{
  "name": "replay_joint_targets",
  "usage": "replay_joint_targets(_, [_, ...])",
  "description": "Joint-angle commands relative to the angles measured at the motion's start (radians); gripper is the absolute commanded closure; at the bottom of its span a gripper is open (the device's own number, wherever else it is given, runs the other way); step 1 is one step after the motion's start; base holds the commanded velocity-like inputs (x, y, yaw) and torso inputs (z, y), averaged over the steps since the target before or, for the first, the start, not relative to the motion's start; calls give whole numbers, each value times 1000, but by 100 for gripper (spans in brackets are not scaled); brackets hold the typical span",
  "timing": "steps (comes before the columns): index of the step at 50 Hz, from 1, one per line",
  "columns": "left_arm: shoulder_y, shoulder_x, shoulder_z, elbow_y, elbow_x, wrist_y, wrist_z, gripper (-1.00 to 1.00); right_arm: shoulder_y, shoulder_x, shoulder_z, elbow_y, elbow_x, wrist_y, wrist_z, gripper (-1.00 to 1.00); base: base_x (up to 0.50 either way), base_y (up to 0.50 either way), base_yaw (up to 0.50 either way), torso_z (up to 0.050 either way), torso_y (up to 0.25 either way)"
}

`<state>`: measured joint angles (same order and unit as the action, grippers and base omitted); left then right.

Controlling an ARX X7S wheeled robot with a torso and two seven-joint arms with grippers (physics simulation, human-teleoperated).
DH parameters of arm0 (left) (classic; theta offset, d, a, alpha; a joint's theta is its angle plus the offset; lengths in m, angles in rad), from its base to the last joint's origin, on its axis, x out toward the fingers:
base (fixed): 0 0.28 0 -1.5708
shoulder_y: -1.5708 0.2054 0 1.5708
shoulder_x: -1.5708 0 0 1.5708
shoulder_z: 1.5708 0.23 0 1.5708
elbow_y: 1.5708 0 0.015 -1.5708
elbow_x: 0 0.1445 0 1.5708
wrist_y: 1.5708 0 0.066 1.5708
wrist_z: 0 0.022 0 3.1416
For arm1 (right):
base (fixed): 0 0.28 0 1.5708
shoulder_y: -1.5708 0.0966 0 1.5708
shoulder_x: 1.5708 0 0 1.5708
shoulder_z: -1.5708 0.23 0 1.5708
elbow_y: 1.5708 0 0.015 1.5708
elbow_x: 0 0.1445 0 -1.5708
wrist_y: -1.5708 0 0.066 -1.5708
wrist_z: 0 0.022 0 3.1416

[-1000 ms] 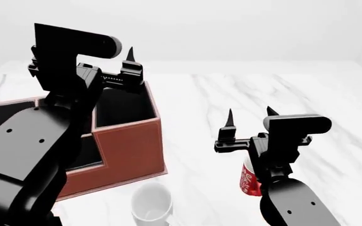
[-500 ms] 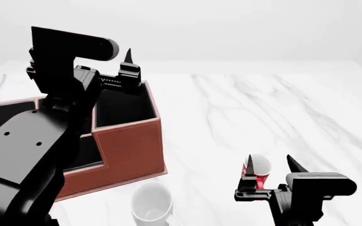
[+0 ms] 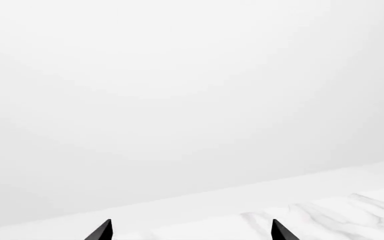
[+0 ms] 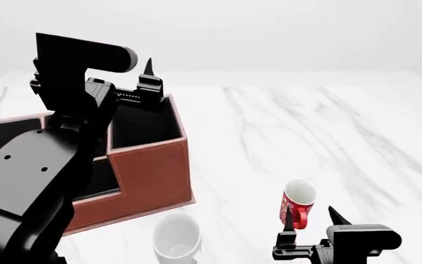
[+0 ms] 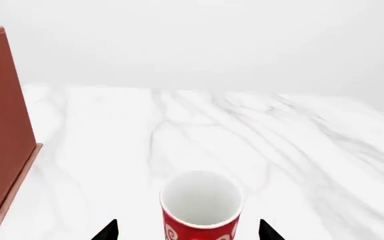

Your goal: Pick up the red mug and place it to the right of the caddy.

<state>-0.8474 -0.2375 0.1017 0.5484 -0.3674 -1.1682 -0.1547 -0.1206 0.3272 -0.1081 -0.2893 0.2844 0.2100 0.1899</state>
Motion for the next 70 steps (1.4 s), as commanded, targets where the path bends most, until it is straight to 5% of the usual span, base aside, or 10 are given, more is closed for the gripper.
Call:
replay_joint_targets(1, [1,19,-19,-14,19,13,18,-100,26,-35,7,151,-42,-44,-28,-100,0,0,0,0,0])
replay_joint_targets(70, [4,1,-1,-13,-14,17,-6,-100,164,-53,-38,392,-41,-49,-30,-100,0,0,0,0,0])
